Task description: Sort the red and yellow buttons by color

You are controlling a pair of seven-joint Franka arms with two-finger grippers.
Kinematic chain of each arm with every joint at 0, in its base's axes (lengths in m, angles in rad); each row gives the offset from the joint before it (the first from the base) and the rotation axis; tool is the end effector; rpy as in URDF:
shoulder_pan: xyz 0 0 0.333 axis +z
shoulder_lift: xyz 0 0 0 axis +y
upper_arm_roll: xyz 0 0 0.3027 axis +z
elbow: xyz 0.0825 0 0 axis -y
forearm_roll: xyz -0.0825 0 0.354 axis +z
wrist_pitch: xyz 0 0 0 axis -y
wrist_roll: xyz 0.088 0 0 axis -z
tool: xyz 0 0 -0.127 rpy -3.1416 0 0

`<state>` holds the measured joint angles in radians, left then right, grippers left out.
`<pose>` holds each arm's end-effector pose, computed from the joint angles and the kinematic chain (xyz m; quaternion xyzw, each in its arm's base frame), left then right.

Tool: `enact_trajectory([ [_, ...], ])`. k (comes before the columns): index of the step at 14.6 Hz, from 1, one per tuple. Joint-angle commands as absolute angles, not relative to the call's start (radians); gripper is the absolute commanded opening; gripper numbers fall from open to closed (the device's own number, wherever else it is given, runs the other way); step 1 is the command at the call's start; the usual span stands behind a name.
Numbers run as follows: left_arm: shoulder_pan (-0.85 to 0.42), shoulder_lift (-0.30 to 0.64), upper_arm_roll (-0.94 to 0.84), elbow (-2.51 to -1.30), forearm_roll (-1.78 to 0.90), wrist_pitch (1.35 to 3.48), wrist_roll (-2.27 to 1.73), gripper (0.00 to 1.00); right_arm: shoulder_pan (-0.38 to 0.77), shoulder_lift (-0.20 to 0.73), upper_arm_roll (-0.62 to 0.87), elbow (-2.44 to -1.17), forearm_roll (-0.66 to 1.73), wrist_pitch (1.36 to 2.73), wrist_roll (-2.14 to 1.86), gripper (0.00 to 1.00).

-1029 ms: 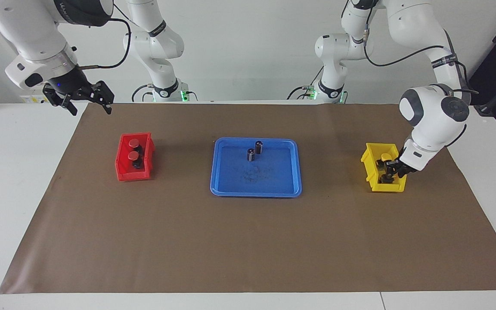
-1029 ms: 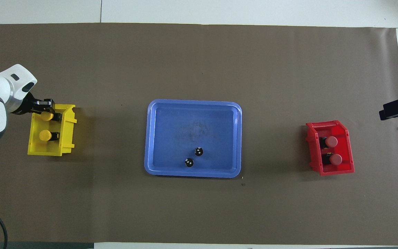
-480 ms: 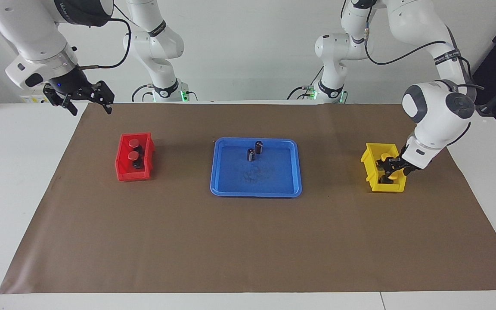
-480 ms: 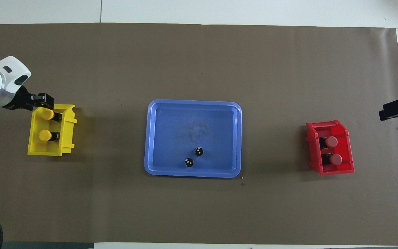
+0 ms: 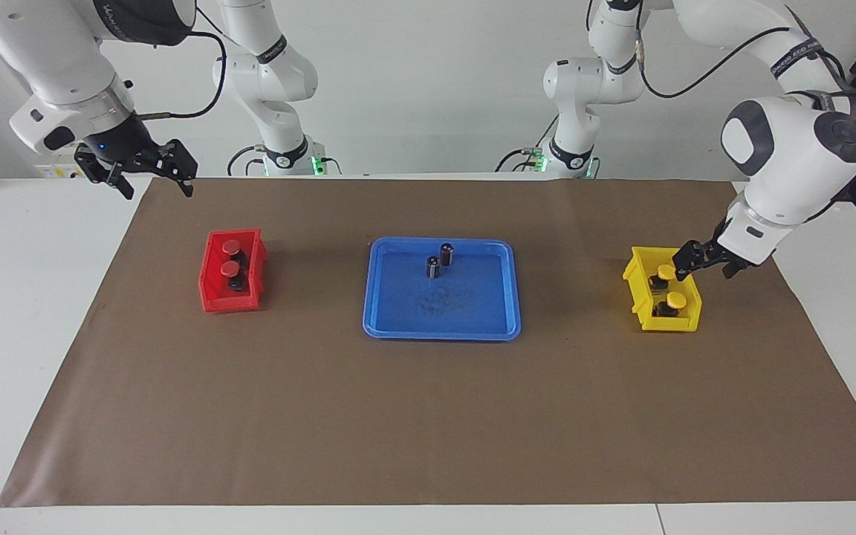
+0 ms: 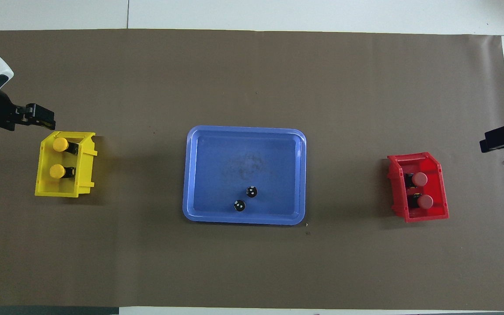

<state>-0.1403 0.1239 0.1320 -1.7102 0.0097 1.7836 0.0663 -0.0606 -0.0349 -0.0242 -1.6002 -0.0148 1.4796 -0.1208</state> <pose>0.5638 -0.0066 0.4800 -0.9989 0.0387 0.0251 0.0121 0.5002 -0.0447 0.5888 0.9989 0.0177 -0.0433 0.0025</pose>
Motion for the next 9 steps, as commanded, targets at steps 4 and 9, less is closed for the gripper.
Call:
enact_trajectory([
  [4,-0.153,0.101,0.13,-1.62,-0.001,1.655,0.072,1.0,-0.06,-0.037,-0.025,-1.594,-0.02,1.459,-0.107,1.0],
  [9,-0.158,0.072,0.132,-1.594,-0.028,1.623,0.069,1.0,-0.06,-0.037,-0.025,-1.595,-0.02,1.46,-0.107,1.0],
])
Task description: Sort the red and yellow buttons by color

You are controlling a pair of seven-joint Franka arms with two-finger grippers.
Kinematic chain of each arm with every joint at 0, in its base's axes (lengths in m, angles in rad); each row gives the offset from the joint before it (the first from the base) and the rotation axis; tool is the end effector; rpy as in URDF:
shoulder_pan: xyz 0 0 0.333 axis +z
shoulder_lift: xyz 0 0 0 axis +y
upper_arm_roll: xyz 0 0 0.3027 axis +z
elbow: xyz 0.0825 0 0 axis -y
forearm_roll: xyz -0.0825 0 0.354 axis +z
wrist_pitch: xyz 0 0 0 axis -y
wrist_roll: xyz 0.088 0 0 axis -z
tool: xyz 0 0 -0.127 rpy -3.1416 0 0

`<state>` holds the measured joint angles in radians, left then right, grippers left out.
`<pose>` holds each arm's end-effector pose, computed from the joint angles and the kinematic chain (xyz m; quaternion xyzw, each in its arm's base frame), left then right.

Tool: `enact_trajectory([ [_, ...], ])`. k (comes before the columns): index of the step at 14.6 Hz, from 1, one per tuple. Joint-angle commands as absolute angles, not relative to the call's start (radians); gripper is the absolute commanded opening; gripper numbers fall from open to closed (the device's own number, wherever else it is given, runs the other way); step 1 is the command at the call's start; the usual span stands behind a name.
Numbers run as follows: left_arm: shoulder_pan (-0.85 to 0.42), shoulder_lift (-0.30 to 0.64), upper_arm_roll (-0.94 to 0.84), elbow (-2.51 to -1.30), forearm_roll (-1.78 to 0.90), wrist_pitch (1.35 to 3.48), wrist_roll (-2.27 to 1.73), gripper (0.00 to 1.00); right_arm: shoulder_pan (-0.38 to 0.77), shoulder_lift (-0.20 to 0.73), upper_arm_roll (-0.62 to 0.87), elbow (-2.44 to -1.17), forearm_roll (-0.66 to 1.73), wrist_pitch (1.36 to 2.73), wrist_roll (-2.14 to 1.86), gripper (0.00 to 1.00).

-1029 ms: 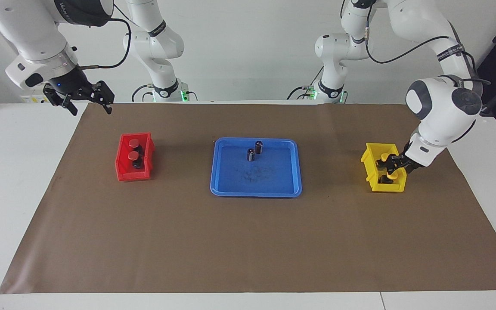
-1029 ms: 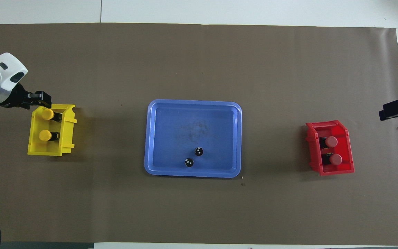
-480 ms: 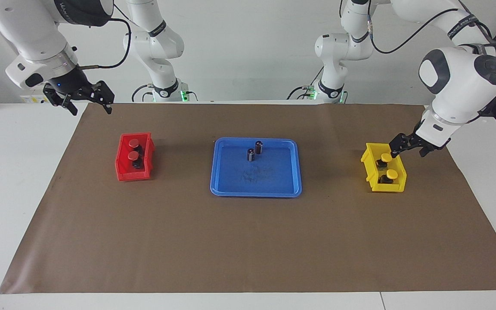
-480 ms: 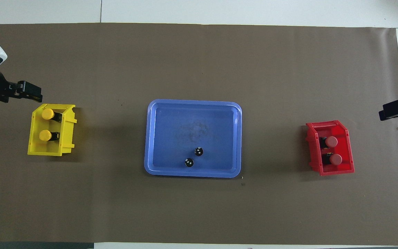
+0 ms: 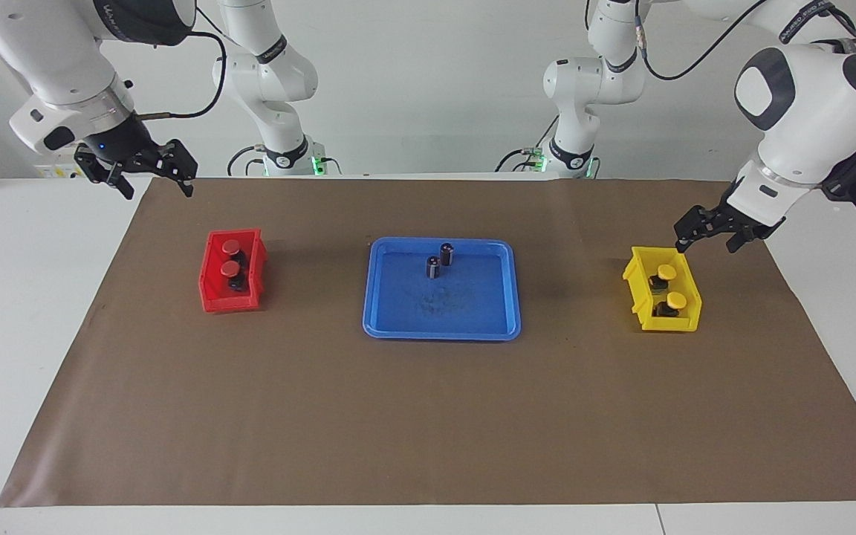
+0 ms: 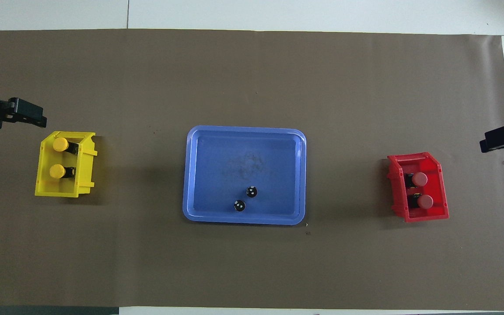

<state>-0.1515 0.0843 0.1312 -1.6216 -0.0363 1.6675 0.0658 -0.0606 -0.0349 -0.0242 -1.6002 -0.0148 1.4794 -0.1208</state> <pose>0.5523 -0.0179 0.5319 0.9989 -0.0411 -0.0185 0.0129 0.5002 -0.0447 0.5888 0.9989 0.0176 -0.0434 0.0025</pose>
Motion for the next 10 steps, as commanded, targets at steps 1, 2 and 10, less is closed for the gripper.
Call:
enact_trajectory([
  [1,-0.158,0.072,0.132,-1.565,-0.022,1.591,0.069,1.0,-0.06,-0.037,-0.023,-1.594,-0.02,1.46,-0.107,1.0],
  [2,-0.156,0.074,0.133,-1.537,-0.021,1.56,0.071,1.0,-0.06,-0.037,-0.025,-1.594,-0.018,1.462,-0.107,1.0],
  [10,-0.181,0.058,0.129,-1.479,-0.023,1.442,0.067,1.0,-0.06,-0.037,-0.025,-1.594,-0.017,1.463,-0.107,1.0],
])
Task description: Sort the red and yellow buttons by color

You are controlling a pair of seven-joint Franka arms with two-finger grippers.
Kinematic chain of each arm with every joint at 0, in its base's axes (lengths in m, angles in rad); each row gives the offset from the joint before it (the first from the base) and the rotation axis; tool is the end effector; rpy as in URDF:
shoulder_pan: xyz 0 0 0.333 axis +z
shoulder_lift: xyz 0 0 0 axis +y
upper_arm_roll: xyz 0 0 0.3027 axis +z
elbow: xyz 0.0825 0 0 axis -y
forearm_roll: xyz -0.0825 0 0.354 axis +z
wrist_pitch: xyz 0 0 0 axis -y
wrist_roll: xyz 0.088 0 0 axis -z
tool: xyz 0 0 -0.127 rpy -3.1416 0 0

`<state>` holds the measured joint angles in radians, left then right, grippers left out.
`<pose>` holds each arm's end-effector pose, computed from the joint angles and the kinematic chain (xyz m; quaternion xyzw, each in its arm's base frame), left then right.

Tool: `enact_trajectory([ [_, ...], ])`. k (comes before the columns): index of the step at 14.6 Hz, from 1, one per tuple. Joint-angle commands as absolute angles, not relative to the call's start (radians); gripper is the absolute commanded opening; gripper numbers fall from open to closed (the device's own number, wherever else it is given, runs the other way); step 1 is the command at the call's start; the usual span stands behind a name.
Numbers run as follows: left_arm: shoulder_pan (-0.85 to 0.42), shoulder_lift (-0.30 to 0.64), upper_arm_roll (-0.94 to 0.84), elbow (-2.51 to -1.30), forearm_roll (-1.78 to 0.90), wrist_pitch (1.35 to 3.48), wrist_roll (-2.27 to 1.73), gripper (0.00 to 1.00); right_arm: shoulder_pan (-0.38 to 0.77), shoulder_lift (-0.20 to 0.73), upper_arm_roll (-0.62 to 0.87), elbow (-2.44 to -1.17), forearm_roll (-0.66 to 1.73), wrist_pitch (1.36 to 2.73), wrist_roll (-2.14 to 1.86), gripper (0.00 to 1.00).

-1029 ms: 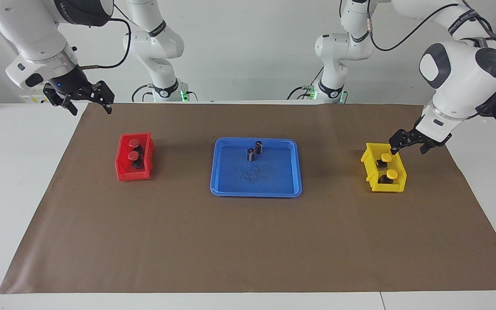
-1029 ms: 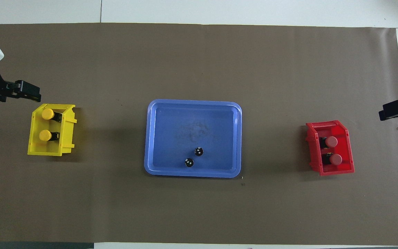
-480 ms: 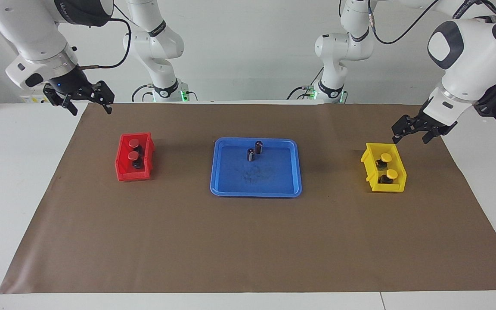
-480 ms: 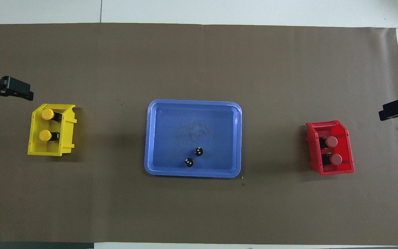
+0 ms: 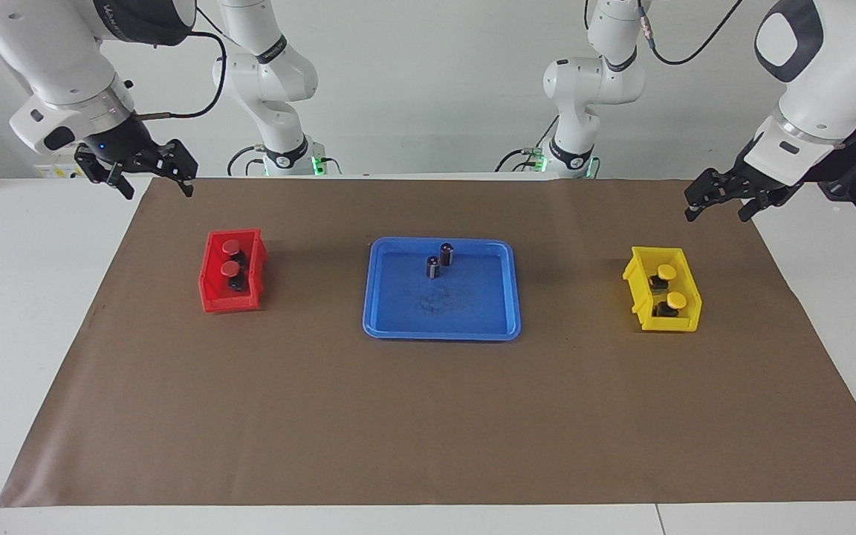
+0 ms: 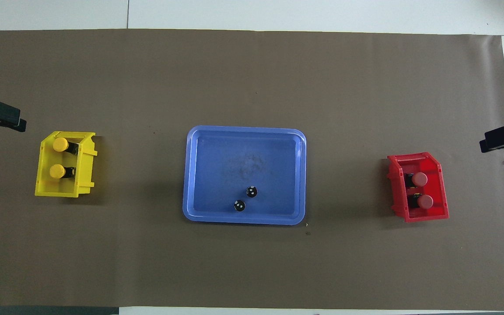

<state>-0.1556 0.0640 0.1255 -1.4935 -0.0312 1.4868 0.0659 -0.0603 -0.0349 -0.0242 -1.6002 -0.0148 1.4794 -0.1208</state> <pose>0.5328 -0.0224 0.5844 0.9981 -0.0487 -0.0349 0.0122 0.5002 -0.0446 0.5888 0.9989 0.0178 -0.0434 0.0025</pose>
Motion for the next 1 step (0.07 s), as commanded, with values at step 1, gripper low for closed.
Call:
enact_trajectory([
  [1,-0.187,0.06,0.13,-1.47,-0.023,1.427,0.064,1.0,-0.06,-0.037,-0.025,-1.594,-0.017,1.463,-0.106,1.0],
])
